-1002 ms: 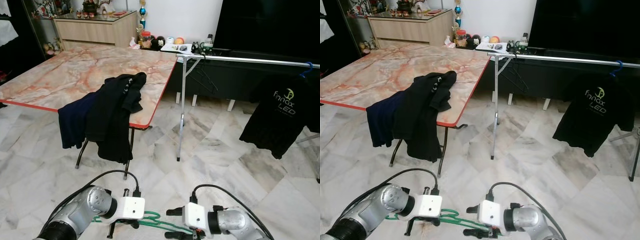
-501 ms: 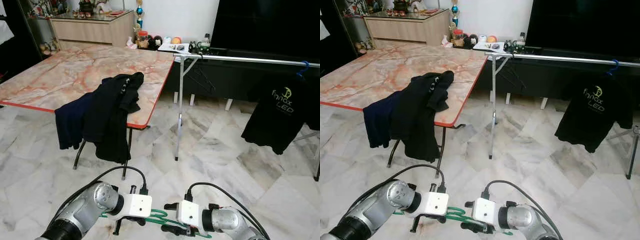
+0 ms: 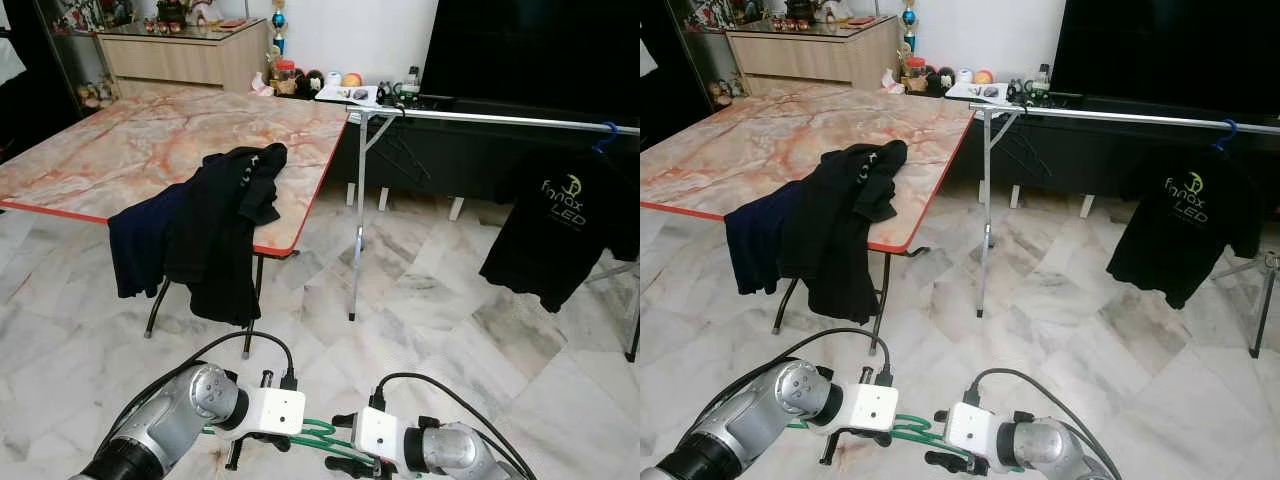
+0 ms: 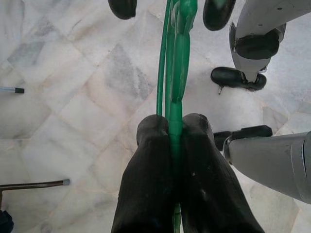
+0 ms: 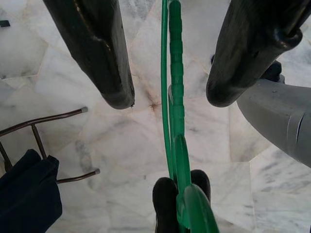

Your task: Hang hanger

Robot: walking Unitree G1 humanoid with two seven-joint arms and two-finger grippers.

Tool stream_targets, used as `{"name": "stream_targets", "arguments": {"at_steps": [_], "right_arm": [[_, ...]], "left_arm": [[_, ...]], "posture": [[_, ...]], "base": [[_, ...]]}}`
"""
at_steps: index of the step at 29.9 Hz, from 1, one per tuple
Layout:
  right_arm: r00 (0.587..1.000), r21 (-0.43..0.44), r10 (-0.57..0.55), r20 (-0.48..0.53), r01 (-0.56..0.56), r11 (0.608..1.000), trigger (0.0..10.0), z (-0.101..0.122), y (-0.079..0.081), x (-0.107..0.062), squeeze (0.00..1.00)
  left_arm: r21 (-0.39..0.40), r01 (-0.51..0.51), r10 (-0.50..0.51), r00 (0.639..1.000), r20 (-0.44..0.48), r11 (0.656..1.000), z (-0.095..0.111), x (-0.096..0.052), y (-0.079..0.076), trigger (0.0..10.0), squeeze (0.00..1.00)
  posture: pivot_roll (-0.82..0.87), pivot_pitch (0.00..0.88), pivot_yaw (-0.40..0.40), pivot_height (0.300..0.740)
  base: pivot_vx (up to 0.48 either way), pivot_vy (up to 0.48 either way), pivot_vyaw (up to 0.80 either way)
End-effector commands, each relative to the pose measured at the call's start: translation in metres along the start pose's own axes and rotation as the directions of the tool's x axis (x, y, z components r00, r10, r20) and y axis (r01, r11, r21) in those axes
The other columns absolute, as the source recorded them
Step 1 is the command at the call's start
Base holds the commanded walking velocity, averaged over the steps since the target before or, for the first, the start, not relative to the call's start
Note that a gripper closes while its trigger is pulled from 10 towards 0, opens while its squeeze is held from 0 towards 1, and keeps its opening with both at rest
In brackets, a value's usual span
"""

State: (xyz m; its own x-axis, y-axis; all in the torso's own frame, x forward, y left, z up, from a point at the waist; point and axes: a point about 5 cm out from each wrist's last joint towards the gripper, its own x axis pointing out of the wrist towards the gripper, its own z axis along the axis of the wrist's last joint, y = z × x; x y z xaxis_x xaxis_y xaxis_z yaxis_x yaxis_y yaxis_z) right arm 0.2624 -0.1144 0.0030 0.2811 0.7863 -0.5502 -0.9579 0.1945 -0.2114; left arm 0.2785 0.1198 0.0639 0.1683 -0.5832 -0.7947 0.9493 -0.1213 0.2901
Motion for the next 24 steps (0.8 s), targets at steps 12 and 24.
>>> {"name": "stream_targets", "arguments": {"at_steps": [12,24], "right_arm": [[1.000,0.020,-0.009,0.001,0.009,1.000,0.0,0.0024,0.0002,0.0050,0.00],[1.000,0.029,-0.013,0.005,0.013,0.999,0.0,0.0032,-0.0015,0.0048,0.00]], "left_arm": [[0.005,0.011,-0.011,1.000,0.002,1.000,0.0021,0.0009,-0.0025,10.0,0.00],[0.004,0.011,-0.011,1.000,0.005,1.000,0.0026,0.0016,-0.0027,10.0,0.00]], "posture": [[0.19,0.000,-0.058,0.740],[0.19,0.002,-0.057,0.740]], "base": [[0.000,0.000,0.00],[0.000,0.000,0.00]]}}
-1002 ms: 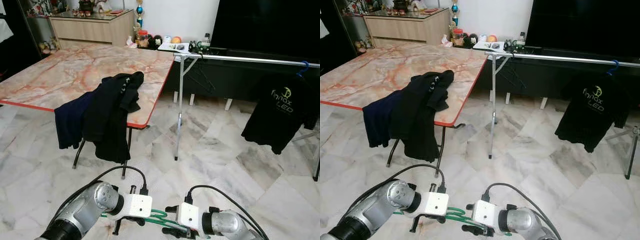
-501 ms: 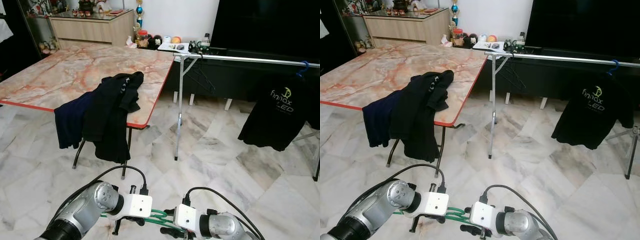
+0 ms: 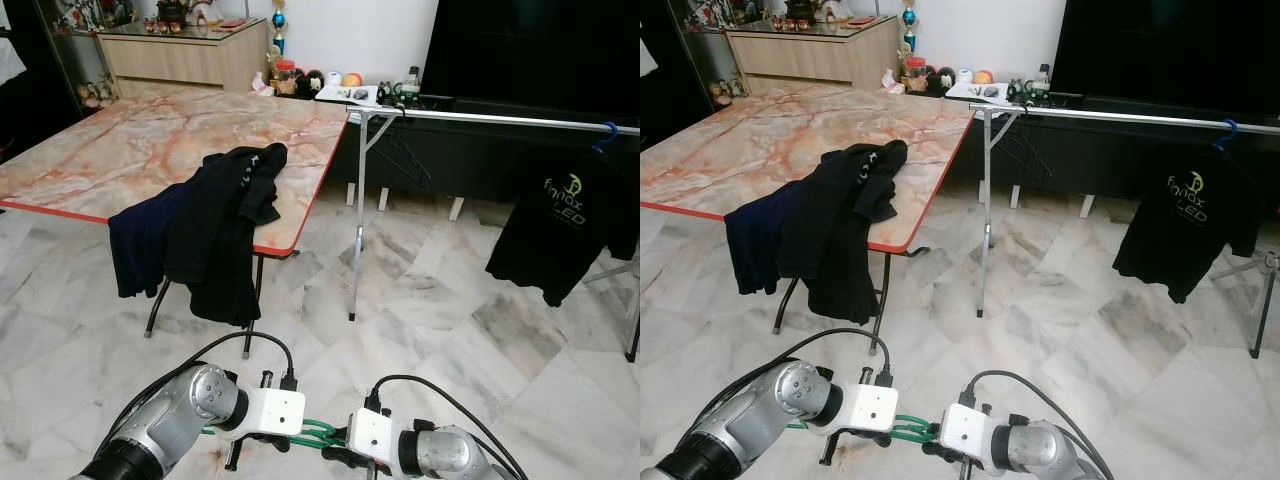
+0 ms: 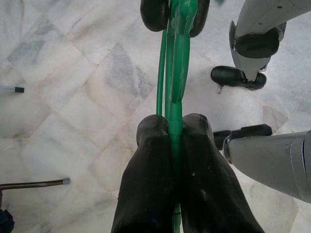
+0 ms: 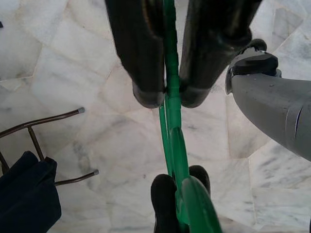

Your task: Hang hanger

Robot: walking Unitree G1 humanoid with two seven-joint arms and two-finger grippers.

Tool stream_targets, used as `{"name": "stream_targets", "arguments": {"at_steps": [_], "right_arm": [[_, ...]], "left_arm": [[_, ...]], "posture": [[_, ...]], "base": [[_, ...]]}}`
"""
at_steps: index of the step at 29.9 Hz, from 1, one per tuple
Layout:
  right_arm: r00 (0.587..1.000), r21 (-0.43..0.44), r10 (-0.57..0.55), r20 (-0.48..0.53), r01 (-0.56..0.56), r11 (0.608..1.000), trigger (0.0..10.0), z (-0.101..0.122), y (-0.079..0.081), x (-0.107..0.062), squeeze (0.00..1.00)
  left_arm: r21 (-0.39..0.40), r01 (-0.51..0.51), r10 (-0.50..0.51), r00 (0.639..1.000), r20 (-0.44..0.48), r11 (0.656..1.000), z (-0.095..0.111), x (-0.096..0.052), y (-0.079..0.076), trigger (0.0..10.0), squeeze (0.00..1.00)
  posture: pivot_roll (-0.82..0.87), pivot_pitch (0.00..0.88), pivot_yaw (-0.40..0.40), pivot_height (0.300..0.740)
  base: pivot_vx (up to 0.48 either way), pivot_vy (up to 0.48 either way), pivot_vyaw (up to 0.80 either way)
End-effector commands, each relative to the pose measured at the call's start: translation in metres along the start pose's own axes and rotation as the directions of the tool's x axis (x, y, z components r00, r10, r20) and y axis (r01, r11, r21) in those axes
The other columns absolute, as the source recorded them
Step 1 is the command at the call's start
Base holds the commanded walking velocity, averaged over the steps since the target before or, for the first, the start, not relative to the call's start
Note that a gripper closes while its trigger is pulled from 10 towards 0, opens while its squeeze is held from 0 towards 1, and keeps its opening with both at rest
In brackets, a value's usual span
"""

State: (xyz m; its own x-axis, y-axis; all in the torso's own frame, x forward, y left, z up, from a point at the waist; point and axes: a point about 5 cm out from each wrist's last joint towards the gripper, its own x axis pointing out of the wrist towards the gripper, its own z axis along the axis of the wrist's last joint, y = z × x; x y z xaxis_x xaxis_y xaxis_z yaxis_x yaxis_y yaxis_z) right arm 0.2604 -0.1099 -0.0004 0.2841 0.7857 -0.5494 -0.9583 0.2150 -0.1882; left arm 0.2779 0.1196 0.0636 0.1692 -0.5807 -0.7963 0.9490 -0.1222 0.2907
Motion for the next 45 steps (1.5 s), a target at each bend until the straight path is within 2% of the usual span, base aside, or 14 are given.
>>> {"name": "stream_targets", "arguments": {"at_steps": [1,15,22,23,24,25,26,38,45], "right_arm": [[1.000,0.000,-0.009,0.005,0.009,1.000,0.0,0.003,-0.005,0.000,0.00],[1.000,0.000,0.003,0.009,-0.003,1.000,0.0,0.006,-0.007,0.000,0.00],[0.999,-0.033,0.012,-0.030,-0.013,0.999,0.0,0.003,-0.008,-0.003,0.00],[0.999,-0.036,0.013,-0.037,-0.014,0.999,0.0,0.002,-0.008,-0.003,0.00],[0.999,-0.036,0.013,-0.037,-0.014,0.999,0.0,0.002,-0.008,-0.003,0.00],[0.999,-0.038,0.013,-0.043,-0.015,0.999,0.0,0.001,-0.008,-0.004,0.00],[0.999,-0.038,0.013,-0.049,-0.015,0.999,0.0,0.000,-0.008,-0.005,0.00],[0.992,-0.029,0.000,-0.127,-0.004,1.000,0.0,-0.015,-0.004,-0.012,0.00],[0.977,0.050,-0.029,-0.211,0.040,0.998,0.0,-0.038,0.007,-0.021,0.00]], "left_arm": [[0.004,0.010,-0.010,1.000,0.007,1.000,0.003,0.001,-0.002,10.0,0.00],[0.021,-0.017,0.017,1.000,0.003,1.000,0.004,-0.006,0.008,10.0,0.00],[0.016,-0.021,0.020,1.000,0.016,1.000,0.006,-0.011,0.012,10.0,0.00],[0.006,-0.013,0.013,1.000,0.021,1.000,0.006,-0.011,0.011,10.0,0.08],[0.006,-0.013,0.013,1.000,0.021,1.000,0.006,-0.011,0.011,10.0,0.08],[-0.001,-0.006,0.006,1.000,0.026,1.000,0.007,-0.011,0.010,10.0,0.24],[-0.005,0.001,-0.001,0.999,0.032,1.000,0.007,-0.010,0.010,10.0,1.00],[-0.014,0.042,-0.040,0.996,0.074,0.999,0.011,-0.013,0.006,10.0,1.00],[-0.055,0.017,-0.015,0.999,0.051,0.998,0.000,-0.024,0.008,10.0,1.00]], "posture": [[0.19,0.006,-0.056,0.740],[0.19,0.019,-0.054,0.740],[0.19,0.020,-0.055,0.740],[0.19,0.021,-0.057,0.740],[0.19,0.021,-0.057,0.740],[0.19,0.021,-0.057,0.740],[0.19,0.021,-0.057,0.740],[0.19,0.021,-0.057,0.740],[0.20,0.017,-0.060,0.740]], "base": [[0.000,0.000,0.00],[0.000,0.000,0.00],[0.000,0.000,0.00],[0.000,0.000,0.00],[0.000,0.000,0.00],[0.000,0.000,0.00],[0.000,0.000,0.00],[0.000,0.000,0.00],[0.000,0.000,0.00]]}}
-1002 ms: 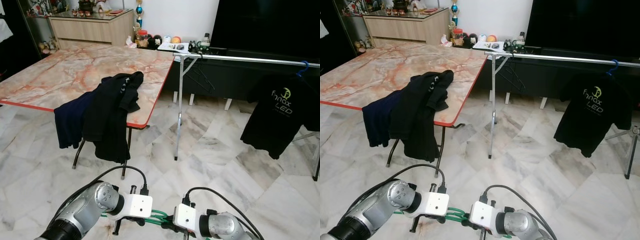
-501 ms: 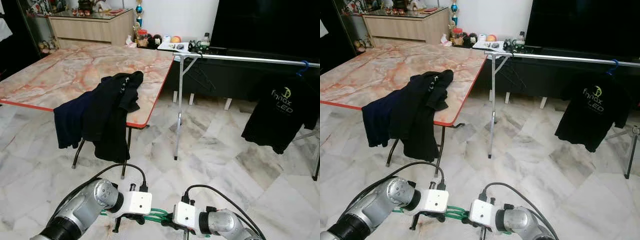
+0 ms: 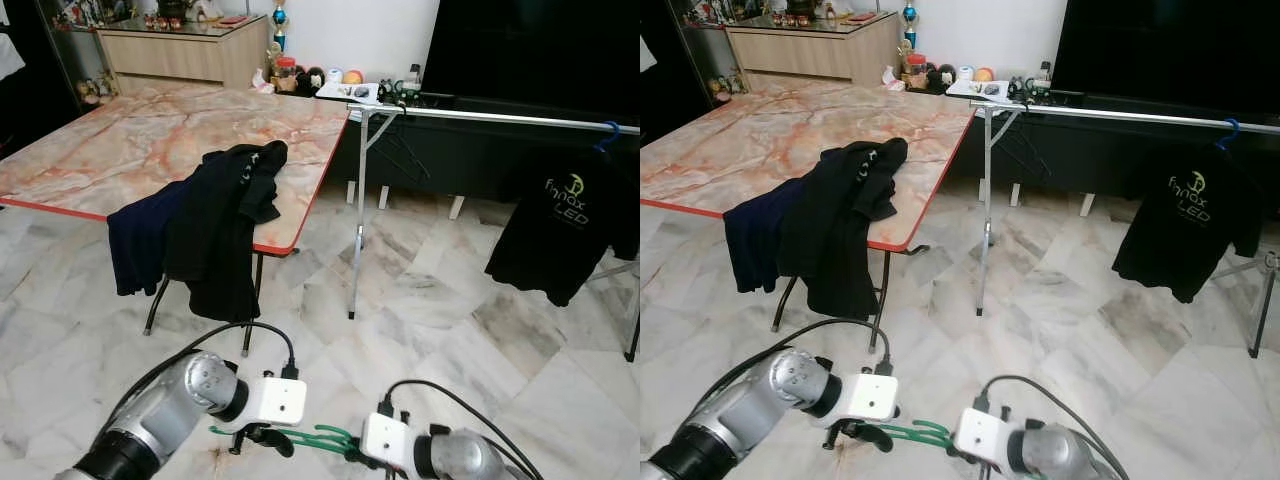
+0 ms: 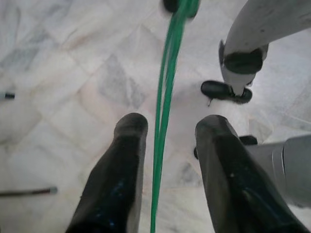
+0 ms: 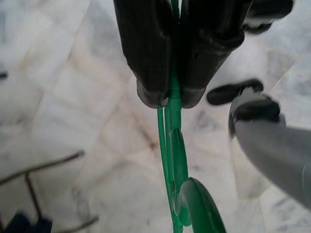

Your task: Hang hanger

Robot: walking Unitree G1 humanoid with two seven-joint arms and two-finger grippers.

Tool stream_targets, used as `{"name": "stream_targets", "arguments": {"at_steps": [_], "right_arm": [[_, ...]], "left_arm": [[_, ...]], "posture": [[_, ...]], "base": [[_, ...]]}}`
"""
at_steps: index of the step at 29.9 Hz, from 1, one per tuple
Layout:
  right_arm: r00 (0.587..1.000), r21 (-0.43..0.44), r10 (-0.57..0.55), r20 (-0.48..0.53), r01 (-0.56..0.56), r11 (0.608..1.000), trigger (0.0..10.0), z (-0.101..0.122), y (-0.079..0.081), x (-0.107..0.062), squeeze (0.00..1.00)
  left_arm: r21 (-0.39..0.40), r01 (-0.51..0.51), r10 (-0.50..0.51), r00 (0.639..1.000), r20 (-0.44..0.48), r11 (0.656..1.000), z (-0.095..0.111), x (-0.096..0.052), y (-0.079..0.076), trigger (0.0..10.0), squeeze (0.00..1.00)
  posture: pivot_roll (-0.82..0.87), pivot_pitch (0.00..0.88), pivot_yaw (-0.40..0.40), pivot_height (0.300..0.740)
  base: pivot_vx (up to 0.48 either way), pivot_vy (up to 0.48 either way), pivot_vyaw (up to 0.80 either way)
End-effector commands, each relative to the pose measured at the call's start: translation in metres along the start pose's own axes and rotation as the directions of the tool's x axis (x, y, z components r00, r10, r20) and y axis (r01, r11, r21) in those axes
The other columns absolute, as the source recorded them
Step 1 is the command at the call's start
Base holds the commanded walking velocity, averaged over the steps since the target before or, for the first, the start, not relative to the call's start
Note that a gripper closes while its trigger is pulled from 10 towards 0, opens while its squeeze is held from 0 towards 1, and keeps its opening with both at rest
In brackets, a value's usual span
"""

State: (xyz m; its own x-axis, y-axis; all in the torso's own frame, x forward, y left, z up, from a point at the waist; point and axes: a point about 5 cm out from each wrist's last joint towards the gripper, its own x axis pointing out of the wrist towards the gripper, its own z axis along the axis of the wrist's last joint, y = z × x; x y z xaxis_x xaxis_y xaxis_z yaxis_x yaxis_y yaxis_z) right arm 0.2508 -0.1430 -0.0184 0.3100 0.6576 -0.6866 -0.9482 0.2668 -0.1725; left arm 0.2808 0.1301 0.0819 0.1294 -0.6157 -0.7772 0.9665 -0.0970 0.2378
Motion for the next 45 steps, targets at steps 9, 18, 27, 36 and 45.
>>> {"name": "stream_targets", "arguments": {"at_steps": [9,18,27,36,45], "right_arm": [[0.960,0.234,-0.264,-0.091,0.279,0.931,0.0,-0.034,0.003,-0.014,0.00],[0.766,0.569,-0.628,-0.135,0.579,0.584,0.0,-0.043,-0.018,-0.033,0.00],[0.348,0.811,-0.834,-0.428,0.555,-0.185,0.9,-0.061,-0.032,-0.061,0.00],[0.329,0.816,-0.844,-0.422,0.544,-0.196,10.0,-0.053,-0.031,-0.055,0.00],[0.303,0.820,-0.836,-0.458,0.507,-0.266,10.0,-0.051,-0.034,-0.056,0.00]], "left_arm": [[-0.283,-0.246,0.236,0.969,-0.067,0.927,-0.058,-0.005,-0.017,10.0,0.00],[-0.599,-0.516,0.369,0.857,-0.361,0.612,-0.130,0.015,-0.090,10.0,0.00],[-0.714,-0.689,0.243,0.719,-0.651,0.124,-0.166,0.028,-0.193,10.0,0.00],[-0.722,-0.691,0.220,0.709,-0.670,0.027,-0.160,0.041,-0.212,10.0,0.00],[-0.738,-0.673,0.256,0.723,-0.641,0.054,-0.154,0.049,-0.199,10.0,0.00]], "posture": [[0.19,0.010,-0.043,0.740],[0.17,0.025,-0.027,0.740],[0.15,0.051,-0.018,0.740],[0.15,0.065,-0.019,0.740],[0.14,0.066,-0.015,0.740]], "base": [[0.000,0.000,0.00],[0.000,0.000,0.00],[0.000,0.000,0.00],[0.000,0.000,0.00],[0.156,0.000,0.00]]}}
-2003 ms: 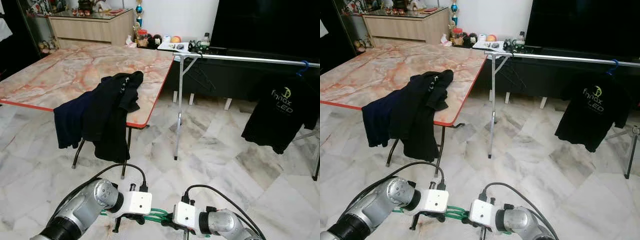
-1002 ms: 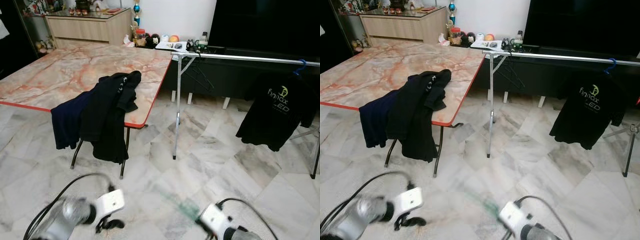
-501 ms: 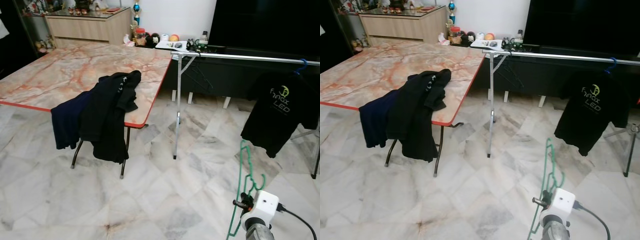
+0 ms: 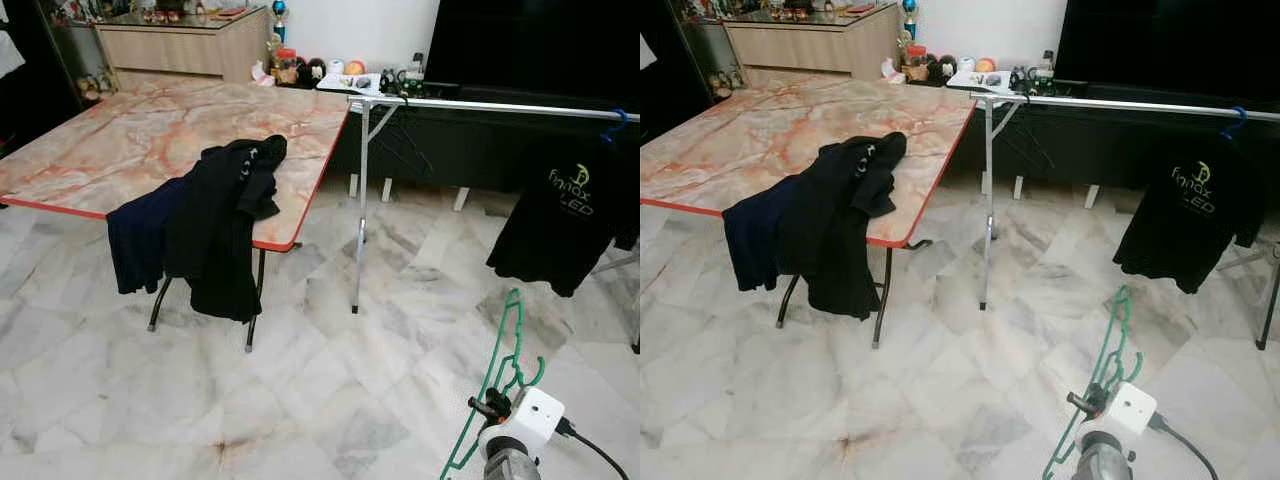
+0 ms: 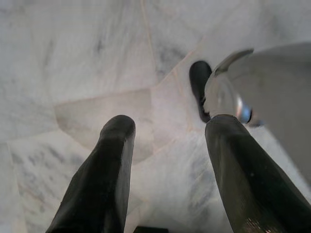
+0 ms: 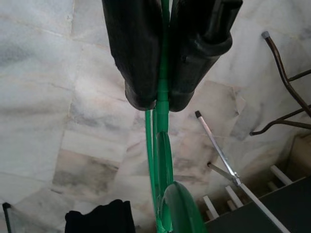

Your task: Hang hanger

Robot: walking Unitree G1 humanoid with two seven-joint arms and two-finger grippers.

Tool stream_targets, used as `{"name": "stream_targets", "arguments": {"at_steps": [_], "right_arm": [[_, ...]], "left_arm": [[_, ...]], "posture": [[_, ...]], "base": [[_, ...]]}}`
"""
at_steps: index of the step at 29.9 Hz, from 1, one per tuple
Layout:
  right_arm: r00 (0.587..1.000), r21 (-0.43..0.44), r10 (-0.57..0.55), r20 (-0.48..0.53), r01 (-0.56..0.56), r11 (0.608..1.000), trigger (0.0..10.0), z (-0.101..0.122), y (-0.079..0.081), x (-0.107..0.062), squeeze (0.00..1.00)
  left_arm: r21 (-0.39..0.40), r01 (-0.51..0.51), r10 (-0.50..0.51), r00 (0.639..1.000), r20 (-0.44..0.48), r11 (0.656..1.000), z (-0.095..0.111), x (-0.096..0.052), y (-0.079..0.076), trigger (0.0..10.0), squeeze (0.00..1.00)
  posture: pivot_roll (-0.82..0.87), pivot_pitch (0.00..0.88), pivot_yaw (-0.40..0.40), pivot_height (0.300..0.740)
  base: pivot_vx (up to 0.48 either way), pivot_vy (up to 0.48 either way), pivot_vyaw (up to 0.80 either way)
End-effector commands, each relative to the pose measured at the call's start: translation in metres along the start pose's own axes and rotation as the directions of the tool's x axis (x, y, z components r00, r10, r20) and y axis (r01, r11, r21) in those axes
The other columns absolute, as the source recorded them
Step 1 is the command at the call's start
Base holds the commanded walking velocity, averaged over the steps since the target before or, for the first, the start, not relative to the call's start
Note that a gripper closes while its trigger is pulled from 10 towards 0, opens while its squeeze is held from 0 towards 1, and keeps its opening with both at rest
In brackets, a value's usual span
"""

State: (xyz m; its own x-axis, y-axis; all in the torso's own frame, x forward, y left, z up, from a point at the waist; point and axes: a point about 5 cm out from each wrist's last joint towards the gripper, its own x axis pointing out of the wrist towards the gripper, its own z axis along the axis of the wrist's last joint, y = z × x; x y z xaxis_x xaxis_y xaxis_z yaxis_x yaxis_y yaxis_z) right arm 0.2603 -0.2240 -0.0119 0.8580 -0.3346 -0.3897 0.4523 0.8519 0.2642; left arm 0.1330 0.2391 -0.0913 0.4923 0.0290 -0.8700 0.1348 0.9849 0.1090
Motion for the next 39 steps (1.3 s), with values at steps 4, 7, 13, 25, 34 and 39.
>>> {"name": "stream_targets", "arguments": {"at_steps": [4,7,13,25,34,39], "right_arm": [[1.000,0.021,-0.022,-0.004,0.022,1.000,10.0,0.001,0.000,0.000,0.00],[0.999,0.023,-0.038,-0.023,0.038,0.999,10.0,-0.001,-0.003,0.000,0.00],[0.999,0.036,-0.040,-0.028,0.041,0.999,10.0,-0.002,-0.004,-0.001,0.00],[0.999,0.025,-0.044,-0.023,0.045,0.999,10.0,-0.002,-0.001,-0.001,0.00],[0.999,0.010,-0.036,-0.020,0.037,0.999,10.0,0.000,-0.001,0.000,0.00],[1.000,-0.019,-0.020,-0.021,0.020,1.000,10.0,0.000,0.001,0.001,0.00]], "left_arm": [[-0.007,0.011,-0.011,1.000,-0.008,1.000,-0.004,0.000,-0.006,10.0,0.00],[-0.005,0.020,-0.020,1.000,-0.011,1.000,-0.006,0.001,-0.010,10.0,0.00],[-0.002,0.030,-0.030,0.999,-0.017,1.000,-0.009,0.000,-0.012,10.0,0.00],[-0.001,0.041,-0.041,0.999,-0.019,0.999,-0.010,0.001,-0.016,10.0,0.00],[0.001,0.054,-0.054,0.998,-0.020,0.999,-0.010,0.001,-0.020,10.0,0.00],[0.004,0.056,-0.056,0.998,-0.021,0.998,-0.010,0.001,-0.021,10.0,0.00]], "posture": [[0.14,0.066,-0.015,0.740],[0.14,0.066,-0.015,0.740],[0.14,0.063,-0.017,0.740],[0.15,0.044,-0.023,0.740],[0.15,0.019,-0.019,0.740],[0.15,0.009,-0.017,0.740]], "base": [[0.369,0.000,0.00],[0.385,0.000,0.00],[0.393,0.000,-0.66],[0.394,0.000,-0.15],[0.395,0.000,0.00],[0.394,0.000,0.00]]}}
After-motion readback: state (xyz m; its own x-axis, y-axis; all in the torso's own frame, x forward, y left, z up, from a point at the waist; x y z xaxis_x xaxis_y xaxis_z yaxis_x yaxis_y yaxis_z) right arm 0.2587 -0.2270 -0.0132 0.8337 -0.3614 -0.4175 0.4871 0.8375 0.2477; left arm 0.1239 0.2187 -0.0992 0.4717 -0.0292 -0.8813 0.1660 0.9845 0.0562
